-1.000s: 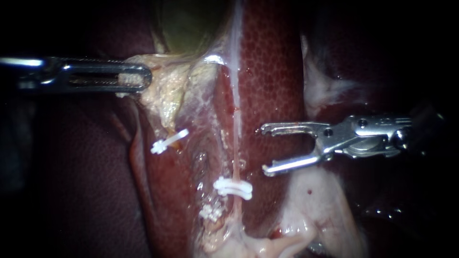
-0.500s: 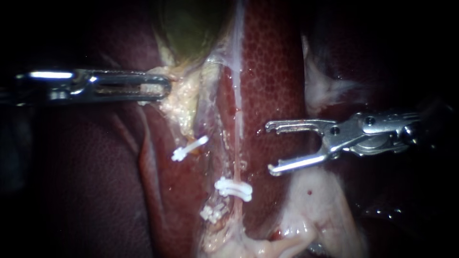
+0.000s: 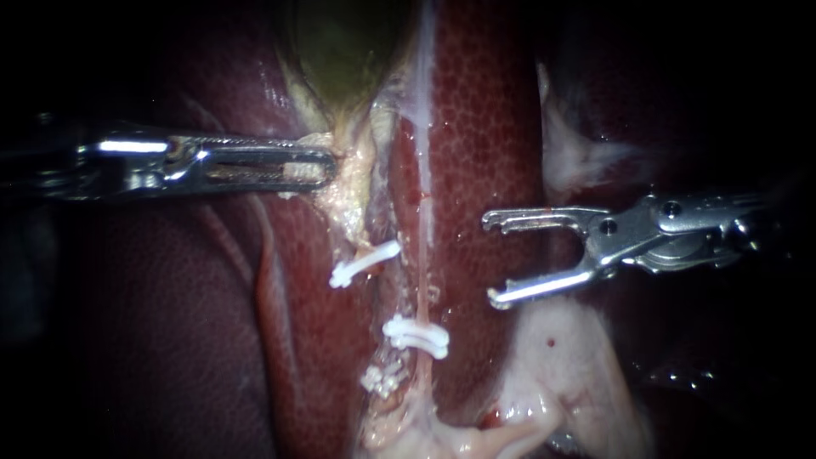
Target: Going back second clip right tube
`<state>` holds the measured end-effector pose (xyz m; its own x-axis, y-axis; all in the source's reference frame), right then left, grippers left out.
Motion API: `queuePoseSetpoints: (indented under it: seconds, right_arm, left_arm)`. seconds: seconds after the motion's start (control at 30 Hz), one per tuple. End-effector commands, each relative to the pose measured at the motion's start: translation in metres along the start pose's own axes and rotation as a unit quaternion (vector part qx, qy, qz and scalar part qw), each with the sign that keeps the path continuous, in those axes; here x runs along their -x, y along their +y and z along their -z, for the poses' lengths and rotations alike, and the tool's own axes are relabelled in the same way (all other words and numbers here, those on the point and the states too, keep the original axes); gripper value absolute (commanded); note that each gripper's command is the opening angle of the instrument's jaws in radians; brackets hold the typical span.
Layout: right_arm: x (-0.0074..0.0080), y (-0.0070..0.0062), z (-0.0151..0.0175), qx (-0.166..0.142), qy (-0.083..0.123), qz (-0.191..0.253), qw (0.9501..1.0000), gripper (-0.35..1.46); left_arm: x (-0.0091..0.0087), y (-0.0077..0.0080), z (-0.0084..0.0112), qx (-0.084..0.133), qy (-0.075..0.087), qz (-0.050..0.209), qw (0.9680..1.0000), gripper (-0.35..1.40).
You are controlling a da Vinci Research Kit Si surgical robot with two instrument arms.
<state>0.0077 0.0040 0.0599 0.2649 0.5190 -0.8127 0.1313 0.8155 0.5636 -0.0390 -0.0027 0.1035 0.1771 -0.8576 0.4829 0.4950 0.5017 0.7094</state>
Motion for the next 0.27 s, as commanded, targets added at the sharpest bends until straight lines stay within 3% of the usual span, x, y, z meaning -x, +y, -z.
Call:
queuePoseSetpoints:
  seconds: [0.03,0.27]
  right_arm:
    - [0.0000,-0.0001,-0.0001,0.000,0.000,0.000,1.0000,0.60]
    - [0.0000,0.0000,0.0000,0.000,0.000,0.000,1.0000,0.60]
  left_arm:
    - [0.0000,0.0000,0.0000,0.000,0.000,0.000,1.0000,-0.20]
    - [0.0000,-0.0001,0.0000,0.000,0.000,0.000,1.0000,-0.20]
